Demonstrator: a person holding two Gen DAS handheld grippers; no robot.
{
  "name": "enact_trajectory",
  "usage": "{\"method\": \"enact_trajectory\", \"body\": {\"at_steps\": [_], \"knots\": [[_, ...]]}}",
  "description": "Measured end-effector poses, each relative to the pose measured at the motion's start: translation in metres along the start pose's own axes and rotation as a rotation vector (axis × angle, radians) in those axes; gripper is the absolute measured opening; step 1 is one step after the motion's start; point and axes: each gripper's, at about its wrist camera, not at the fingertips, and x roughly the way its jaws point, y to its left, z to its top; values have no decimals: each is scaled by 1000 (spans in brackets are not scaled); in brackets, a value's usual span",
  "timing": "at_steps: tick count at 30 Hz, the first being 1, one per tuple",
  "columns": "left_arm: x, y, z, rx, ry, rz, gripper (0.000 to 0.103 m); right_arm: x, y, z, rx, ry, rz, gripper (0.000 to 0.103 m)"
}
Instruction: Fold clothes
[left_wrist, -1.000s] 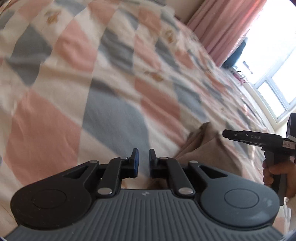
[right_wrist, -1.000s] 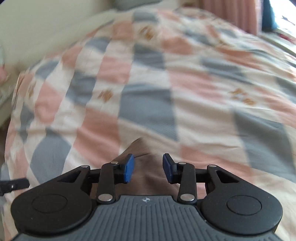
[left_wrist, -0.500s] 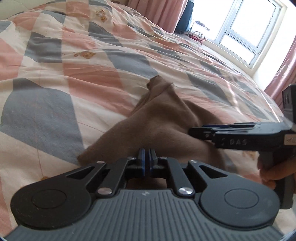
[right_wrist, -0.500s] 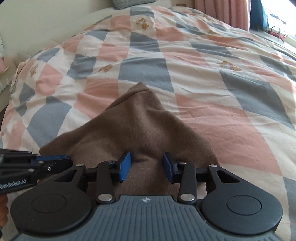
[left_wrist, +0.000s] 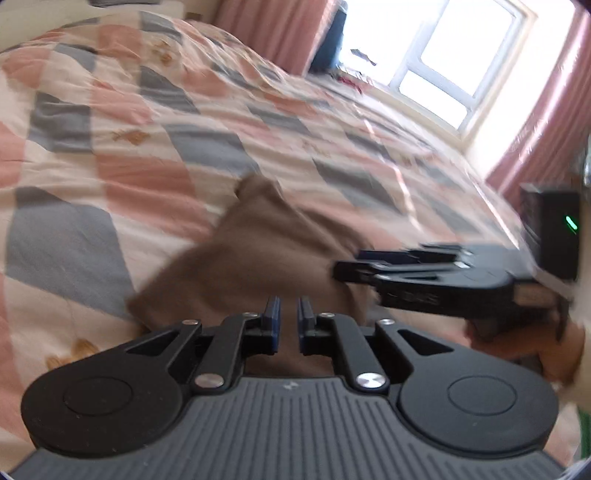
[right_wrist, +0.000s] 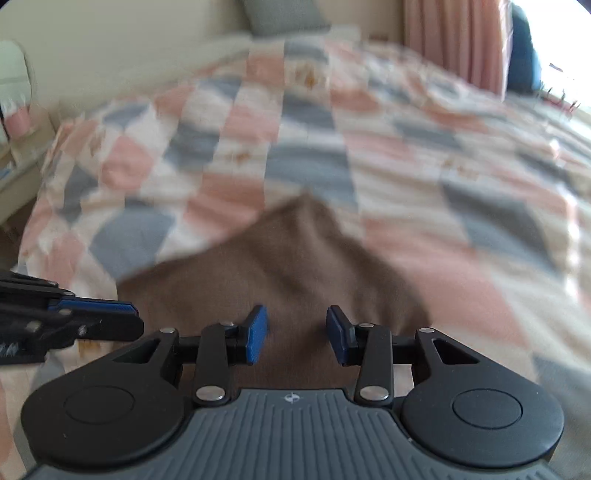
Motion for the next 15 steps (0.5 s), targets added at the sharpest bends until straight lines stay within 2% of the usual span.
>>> {"method": "enact_trajectory", "body": {"at_steps": [1,4,8,12,13,15], "knots": [[9,-4,-8,10,29,17,8,6,0,-3,-9,21,4,42],[30,3,-14,-63,101,97,7,14,-2,1,-38,55,31,42],[14,-6,4,-121,178,183,8,-13,-8,14,38,72,15,46],[-14,-29,14,-161,293,282,27,-56,-14,10,200,108,47,65],[-21,-36,14,-166,319,308,32,-66,-16,7,230,116,60,66],[-33,-50,10,-161,350,354,35,-83,-19,0,282,137,80,75]]}}
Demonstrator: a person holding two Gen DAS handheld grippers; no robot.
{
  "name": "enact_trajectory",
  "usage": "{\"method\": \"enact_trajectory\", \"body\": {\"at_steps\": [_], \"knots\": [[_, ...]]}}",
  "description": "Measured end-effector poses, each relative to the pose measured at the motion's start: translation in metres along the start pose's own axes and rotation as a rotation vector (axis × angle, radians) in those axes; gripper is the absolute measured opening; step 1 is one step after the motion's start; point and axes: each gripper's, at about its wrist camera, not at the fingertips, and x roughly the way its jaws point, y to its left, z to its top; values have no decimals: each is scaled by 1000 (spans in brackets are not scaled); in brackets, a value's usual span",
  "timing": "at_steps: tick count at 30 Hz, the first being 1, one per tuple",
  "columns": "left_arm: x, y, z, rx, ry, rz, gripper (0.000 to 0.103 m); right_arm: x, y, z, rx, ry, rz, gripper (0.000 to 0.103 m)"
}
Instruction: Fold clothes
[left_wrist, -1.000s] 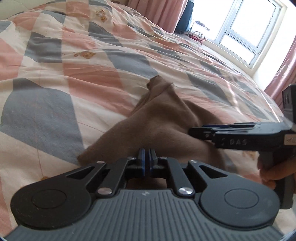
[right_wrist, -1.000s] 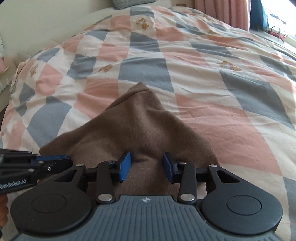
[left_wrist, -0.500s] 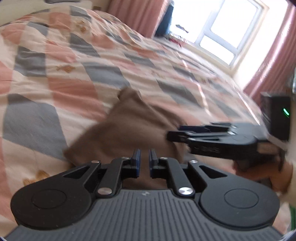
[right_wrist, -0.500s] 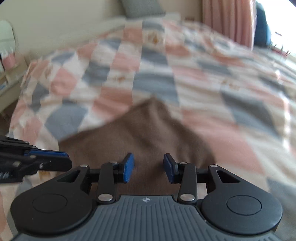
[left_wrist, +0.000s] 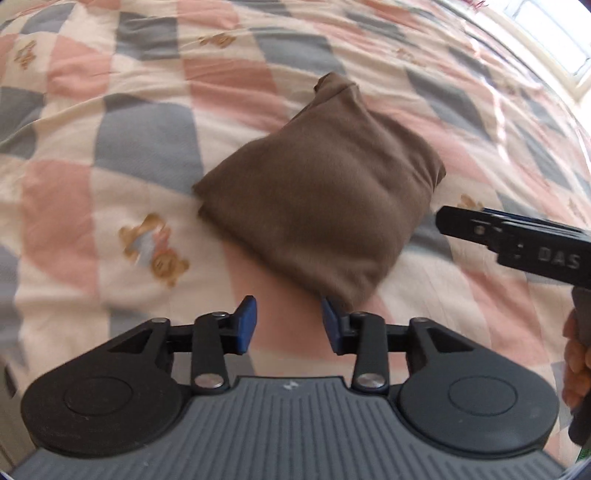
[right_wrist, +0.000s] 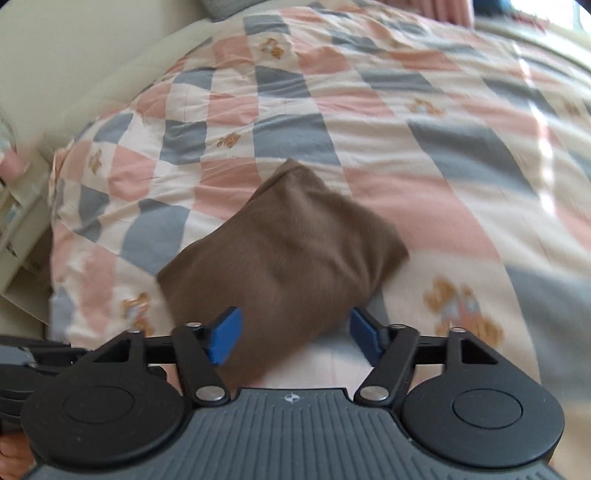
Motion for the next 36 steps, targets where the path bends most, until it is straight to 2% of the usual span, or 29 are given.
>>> {"method": "enact_trajectory", "body": {"at_steps": [4,14,20,27,36], "knots": [[-21,-18,-26,24,6,63,39,-27,-6,-17,43,36,28,84],[-54,-44,-65,29,8,117,44,-63,-3,-42,8,82,-26,91],[-60,-43,-70,16,6,144,46,-59,5,-44,-43,118,-50,92],[-55,-34,-77,-12,23,171,48,-38,17,-45,-167,231,-160,93],[-42,-27,-80,-38,47,193,49,-22,27,-45,-257,265,-199,93]]}}
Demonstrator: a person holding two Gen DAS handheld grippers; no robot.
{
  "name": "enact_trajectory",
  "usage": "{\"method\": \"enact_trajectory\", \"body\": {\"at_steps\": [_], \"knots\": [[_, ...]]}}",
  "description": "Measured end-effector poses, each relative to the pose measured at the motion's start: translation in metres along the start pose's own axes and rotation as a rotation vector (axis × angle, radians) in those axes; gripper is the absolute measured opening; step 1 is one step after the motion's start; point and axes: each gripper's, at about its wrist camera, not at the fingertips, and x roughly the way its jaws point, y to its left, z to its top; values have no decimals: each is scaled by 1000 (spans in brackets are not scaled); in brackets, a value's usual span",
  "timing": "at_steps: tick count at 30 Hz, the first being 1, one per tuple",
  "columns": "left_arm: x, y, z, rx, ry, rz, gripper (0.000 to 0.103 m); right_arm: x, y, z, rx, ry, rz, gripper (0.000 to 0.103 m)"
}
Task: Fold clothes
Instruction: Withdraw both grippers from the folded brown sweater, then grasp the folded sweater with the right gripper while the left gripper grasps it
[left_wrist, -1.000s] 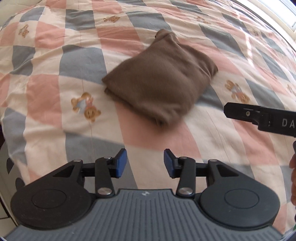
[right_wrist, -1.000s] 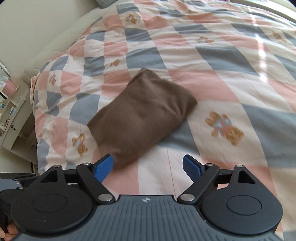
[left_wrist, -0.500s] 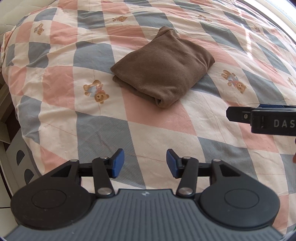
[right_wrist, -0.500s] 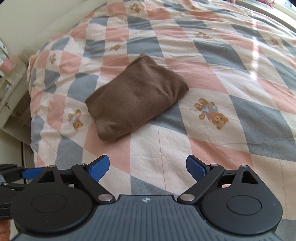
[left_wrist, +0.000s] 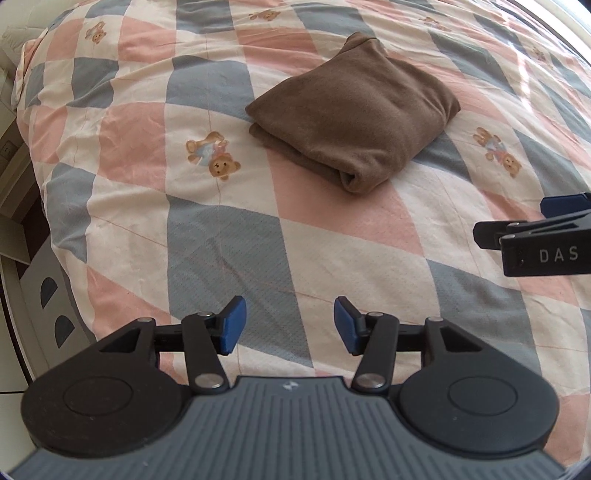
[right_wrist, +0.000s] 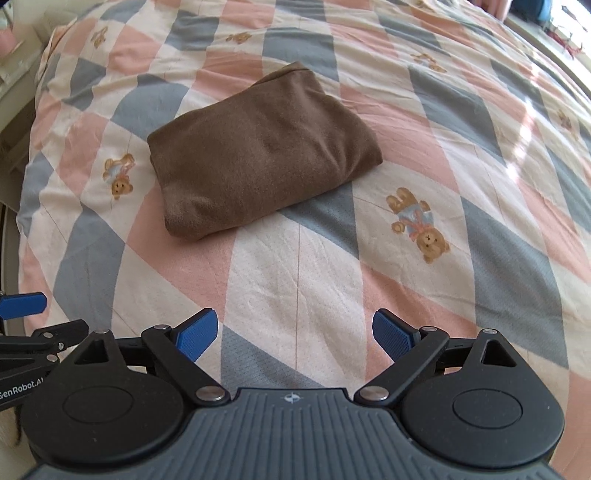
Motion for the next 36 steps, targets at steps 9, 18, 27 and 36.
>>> {"method": "enact_trajectory", "body": {"at_steps": [9,18,27,36], "knots": [[6,-1,5,-7,4,-4,50,7,13,3,-83,10,-24,95],[12,4,17,-25,1,-40,52,19,12,6,-86,31,-27,96],[57,76,46,-589,-62,-512,64,18,-81,34,132,-63,193,96],[151,98,71,-970,-30,-677,65,56,-164,123,238,-172,455,96]]}}
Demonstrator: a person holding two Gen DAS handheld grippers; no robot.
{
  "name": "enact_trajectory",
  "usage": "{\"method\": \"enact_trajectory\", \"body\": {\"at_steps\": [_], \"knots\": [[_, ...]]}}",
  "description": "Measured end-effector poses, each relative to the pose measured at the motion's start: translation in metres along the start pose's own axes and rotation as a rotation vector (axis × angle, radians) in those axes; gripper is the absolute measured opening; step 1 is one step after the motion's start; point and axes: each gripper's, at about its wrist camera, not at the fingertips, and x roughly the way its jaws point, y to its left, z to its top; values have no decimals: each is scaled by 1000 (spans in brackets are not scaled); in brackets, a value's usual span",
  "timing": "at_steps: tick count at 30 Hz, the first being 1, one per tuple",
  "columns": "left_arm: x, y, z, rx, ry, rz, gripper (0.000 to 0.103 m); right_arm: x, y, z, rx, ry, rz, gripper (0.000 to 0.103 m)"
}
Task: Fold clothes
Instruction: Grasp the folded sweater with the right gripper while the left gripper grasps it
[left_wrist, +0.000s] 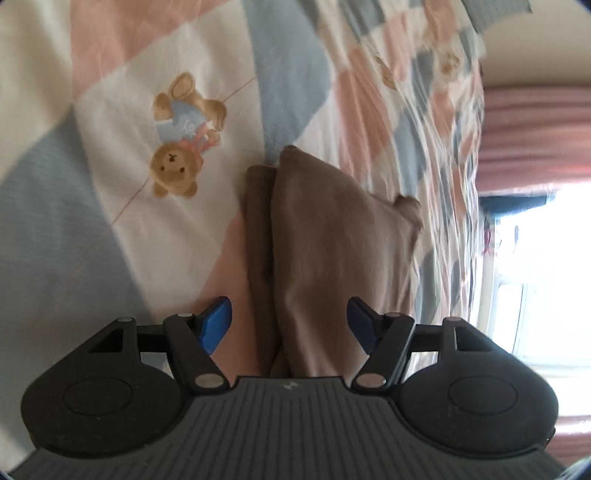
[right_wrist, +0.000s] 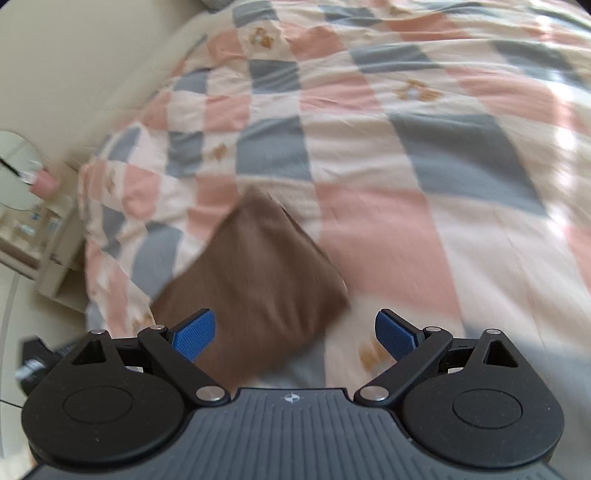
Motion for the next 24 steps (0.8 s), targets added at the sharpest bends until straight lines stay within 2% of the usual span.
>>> {"method": "enact_trajectory", "body": {"at_steps": [5,6,9,14,16,17,18,19,21,24], "knots": [[23,1,16,-21,-17,-56,65,61,-30,50,5,78,155,94],[26,2,19,-27,-15,-65,65,77,-37,58,11,112,197,91],[32,3,24,-36,-8,-90,65,121,-53,73,40,236,294,90],[39,1,26,4,11,-97,63,161,-56,93,3,365,395,87],[43,-1,28,31,17,-98,61,174,-52,98,-10,419,415,76],[45,-3,29,44,20,-98,54,181,-48,98,-18,449,419,60],[46,-4,30,58,23,-99,48,187,-44,96,-23,478,422,49],[47,-6,32,73,27,-99,44,188,-41,94,-29,483,416,46],[46,-8,35,99,41,-95,34,190,-36,88,-38,489,405,34],[40,-20,42,188,77,-87,24,165,-42,76,35,397,402,26]]}}
